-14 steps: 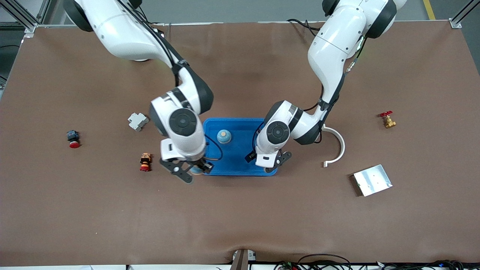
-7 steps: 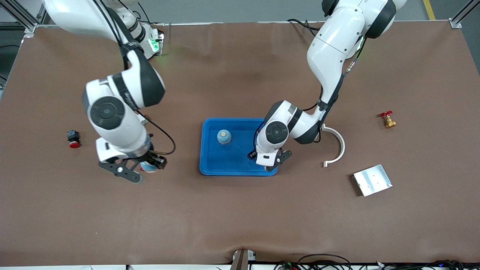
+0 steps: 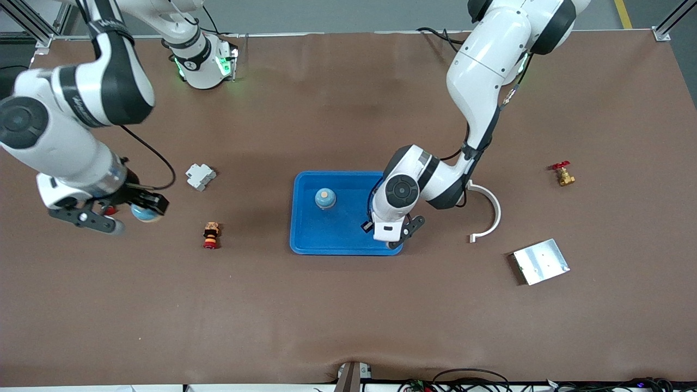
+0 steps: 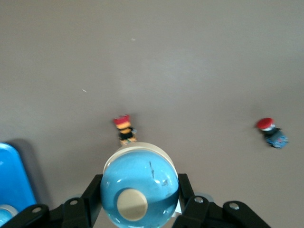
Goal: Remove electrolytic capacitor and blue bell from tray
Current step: 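Lift the bell with the right gripper while the left gripper lifts the capacitor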
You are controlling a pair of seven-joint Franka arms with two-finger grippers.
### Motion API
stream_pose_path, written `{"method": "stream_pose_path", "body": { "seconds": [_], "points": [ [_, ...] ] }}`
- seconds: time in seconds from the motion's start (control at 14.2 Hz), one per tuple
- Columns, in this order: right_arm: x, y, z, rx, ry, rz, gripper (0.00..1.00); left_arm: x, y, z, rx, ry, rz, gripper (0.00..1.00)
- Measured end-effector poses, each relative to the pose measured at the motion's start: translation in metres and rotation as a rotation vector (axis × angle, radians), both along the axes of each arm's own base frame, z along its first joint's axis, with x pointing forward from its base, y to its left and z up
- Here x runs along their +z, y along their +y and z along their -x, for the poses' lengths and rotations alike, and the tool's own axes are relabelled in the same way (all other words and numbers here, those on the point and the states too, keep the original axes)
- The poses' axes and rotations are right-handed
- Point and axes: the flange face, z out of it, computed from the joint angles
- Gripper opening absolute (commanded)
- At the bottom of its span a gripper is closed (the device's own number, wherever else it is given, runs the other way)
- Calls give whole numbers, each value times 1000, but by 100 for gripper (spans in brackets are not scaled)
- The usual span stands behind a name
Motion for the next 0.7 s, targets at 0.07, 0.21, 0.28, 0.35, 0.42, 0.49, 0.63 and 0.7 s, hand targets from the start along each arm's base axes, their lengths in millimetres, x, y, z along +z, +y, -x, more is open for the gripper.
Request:
{"method": "stream_pose_path", "body": {
  "seconds": [0.07,0.21,0.28,0.35,0.42,0.49,0.63,0.7],
  "points": [
    [0,-12,11,15,-1,3,0,1,0,-1,10,-1,0,0],
    [-6,-31,33,33,-8,-22,0,6,0,-3,9,-10,-9,0],
    [-12,-41,44,42,-13,-37,0,11,2,-3,-14,-12,-43,0],
    [-20,-53,55,51,-19,-42,0,22,5,-4,-33,-12,-76,0],
    [-29,-64,64,58,-23,-42,0,38,9,-7,-40,-13,-95,0],
    [-39,-73,74,60,-24,-40,0,58,16,-12,-43,-17,-107,0],
    [-58,-85,89,58,-25,-38,0,106,46,-30,-78,-25,-109,0],
    [-67,-89,95,53,-22,-37,0,131,71,-42,-94,-28,-107,0]
  ]
}}
